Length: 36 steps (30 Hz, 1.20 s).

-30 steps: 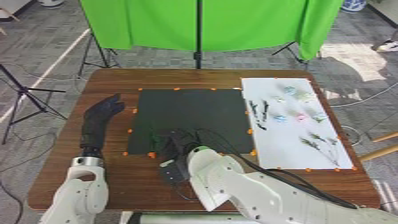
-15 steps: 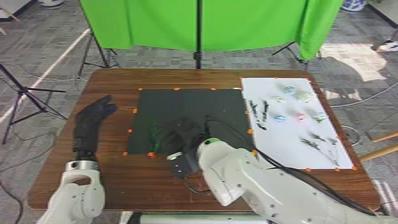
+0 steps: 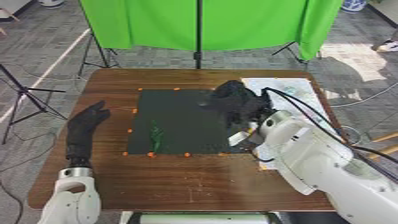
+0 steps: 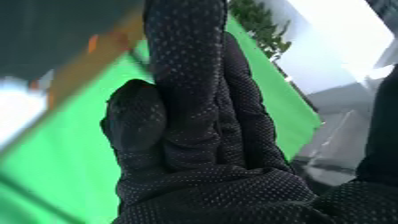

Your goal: Arrange flowers

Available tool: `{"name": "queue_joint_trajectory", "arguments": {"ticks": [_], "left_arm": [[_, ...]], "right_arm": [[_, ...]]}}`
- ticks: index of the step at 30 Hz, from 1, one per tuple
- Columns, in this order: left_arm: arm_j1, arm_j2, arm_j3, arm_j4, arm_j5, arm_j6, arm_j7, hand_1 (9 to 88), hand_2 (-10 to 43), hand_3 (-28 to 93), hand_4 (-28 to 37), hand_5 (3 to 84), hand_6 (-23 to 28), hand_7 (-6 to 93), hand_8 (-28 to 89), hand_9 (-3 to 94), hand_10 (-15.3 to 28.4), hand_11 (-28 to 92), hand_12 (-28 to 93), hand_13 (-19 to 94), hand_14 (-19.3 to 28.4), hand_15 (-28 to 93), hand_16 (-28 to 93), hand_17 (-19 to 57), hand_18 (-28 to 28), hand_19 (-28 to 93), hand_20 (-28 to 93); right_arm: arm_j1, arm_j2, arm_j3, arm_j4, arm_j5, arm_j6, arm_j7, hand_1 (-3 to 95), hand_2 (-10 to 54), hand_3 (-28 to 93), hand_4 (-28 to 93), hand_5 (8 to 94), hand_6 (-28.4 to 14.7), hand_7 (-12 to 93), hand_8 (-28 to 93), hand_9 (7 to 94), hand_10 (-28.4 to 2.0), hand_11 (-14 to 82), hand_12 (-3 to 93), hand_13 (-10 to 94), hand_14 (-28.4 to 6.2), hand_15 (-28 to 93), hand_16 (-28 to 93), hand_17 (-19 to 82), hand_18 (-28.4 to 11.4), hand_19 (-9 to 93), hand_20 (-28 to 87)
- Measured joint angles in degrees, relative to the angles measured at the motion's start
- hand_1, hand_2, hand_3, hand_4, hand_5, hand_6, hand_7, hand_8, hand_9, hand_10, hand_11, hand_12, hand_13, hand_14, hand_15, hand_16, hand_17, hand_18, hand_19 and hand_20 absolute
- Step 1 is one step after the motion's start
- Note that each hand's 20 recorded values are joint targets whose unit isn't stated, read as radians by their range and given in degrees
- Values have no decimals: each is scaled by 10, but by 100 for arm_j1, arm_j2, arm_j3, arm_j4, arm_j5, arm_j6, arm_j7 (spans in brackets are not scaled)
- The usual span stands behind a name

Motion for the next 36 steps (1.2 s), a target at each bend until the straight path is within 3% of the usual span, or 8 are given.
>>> {"name": "queue_joint_trajectory", "arguments": {"ticks": [6,10,13,18,20,25,29,36], "left_arm": [[64,7,-1,-51,139,-252,-152,298,22,617,-180,499,64,133,-61,494,154,235,124,396,196,243,-21,108,162,239,211],[67,17,3,-69,281,-277,-232,306,-1,616,-168,506,66,131,-59,508,156,240,124,429,205,262,-23,130,184,318,242],[76,17,1,-143,677,-246,-310,315,-8,608,-163,511,67,132,-58,518,158,242,124,438,206,268,-25,132,186,323,239],[197,25,-86,-435,1707,-324,-519,321,-20,603,-152,512,65,134,-58,518,157,241,125,438,205,267,-28,121,183,295,220],[266,24,-149,-557,1906,-414,-577,321,-26,604,-150,510,65,133,-59,518,156,241,125,437,205,266,-28,119,183,293,218],[375,21,-295,-682,1975,-799,-631,322,-28,602,-149,511,64,132,-58,517,155,239,126,435,204,263,-28,115,178,280,211],[424,21,-362,-711,2168,-849,-632,323,-28,600,-150,512,65,132,-58,518,155,238,126,435,203,261,-28,114,176,272,208],[468,1,-423,-712,2141,-935,-636,321,-23,596,-152,512,65,131,-58,519,155,237,126,434,204,260,-27,114,175,267,210]], "right_arm": [[-1009,688,1384,-420,-1278,-688,149,255,-95,550,-173,608,-74,164,-40,755,-173,148,198,927,-67,369,322,599,-136,896,367],[-1684,867,2199,-459,-2005,-916,355,273,-95,551,-169,612,-74,162,-39,759,-168,150,198,929,-65,370,321,603,-133,899,366],[-2231,907,2790,-464,-2484,-1006,430,276,-95,548,-169,618,-77,158,-40,764,-168,152,198,931,-62,371,320,606,-129,901,365],[-3247,949,3825,-515,-2860,-1464,570,274,-95,541,-174,616,-83,146,-39,762,-170,151,197,931,-61,372,321,606,-126,900,365],[-3568,974,4101,-514,-2861,-1724,692,278,-95,538,-176,615,-85,141,-38,761,-169,150,197,931,-60,372,322,607,-124,899,365],[-4100,1004,4428,-423,-2839,-2271,996,291,-95,542,-182,616,-86,137,-35,762,-166,150,197,933,-57,371,322,611,-119,895,366],[-4492,1003,4610,-275,-2854,-2259,1016,296,-95,542,-186,620,-87,138,-34,768,-165,153,196,936,-56,372,321,613,-117,894,368],[-4850,952,4670,103,-2922,-2219,1093,317,-95,547,-193,639,-82,144,-36,796,-158,158,192,937,-51,385,320,623,-112,894,369]]}}
